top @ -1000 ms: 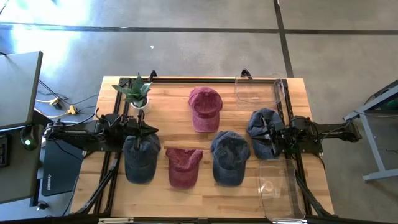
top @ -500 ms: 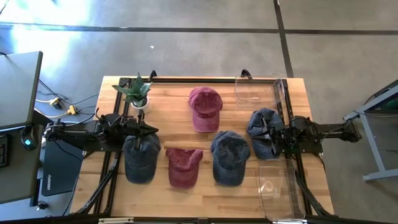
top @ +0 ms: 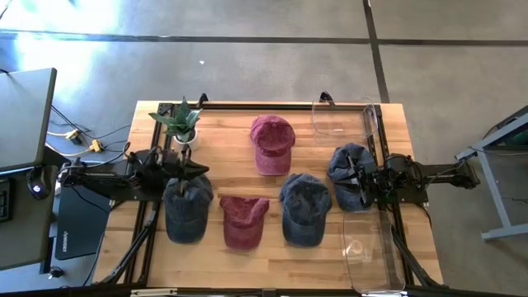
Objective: Pick & Place hat
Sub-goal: Put the top red cap into the top transparent bin
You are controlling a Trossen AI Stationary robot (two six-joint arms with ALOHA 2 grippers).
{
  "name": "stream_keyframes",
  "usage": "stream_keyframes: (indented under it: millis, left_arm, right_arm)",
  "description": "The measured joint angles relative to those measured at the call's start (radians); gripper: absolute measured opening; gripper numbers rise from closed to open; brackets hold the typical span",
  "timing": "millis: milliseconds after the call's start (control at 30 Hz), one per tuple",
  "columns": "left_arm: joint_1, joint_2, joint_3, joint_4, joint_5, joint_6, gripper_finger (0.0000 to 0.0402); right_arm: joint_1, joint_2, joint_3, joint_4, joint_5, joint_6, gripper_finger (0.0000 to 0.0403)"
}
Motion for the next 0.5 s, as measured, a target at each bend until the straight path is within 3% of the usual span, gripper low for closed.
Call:
stream_keyframes:
  millis: [100, 233, 367, 500]
  left_arm:
    - [0.000, 0.030, 0.000, 0.144, -0.004, 0.020, 0.0000]
    - [0.000, 0.145, 0.000, 0.351, -0.045, 0.195, 0.0002]
    - [0.000, 0.358, 0.033, 0.462, -0.092, 0.274, 0.0022]
    - [0.001, 0.629, 0.167, 0.500, -0.177, 0.358, 0.0069]
  right_arm:
    - [0.000, 0.000, 0.000, 0.000, 0.000, 0.000, 0.0012]
    - [0.000, 0.000, 0.000, 0.000, 0.000, 0.000, 0.0012]
    - [0.000, 0.000, 0.000, 0.000, 0.000, 0.000, 0.0012]
    - [0.000, 0.000, 0.000, 0.000, 0.000, 0.000, 0.0012]
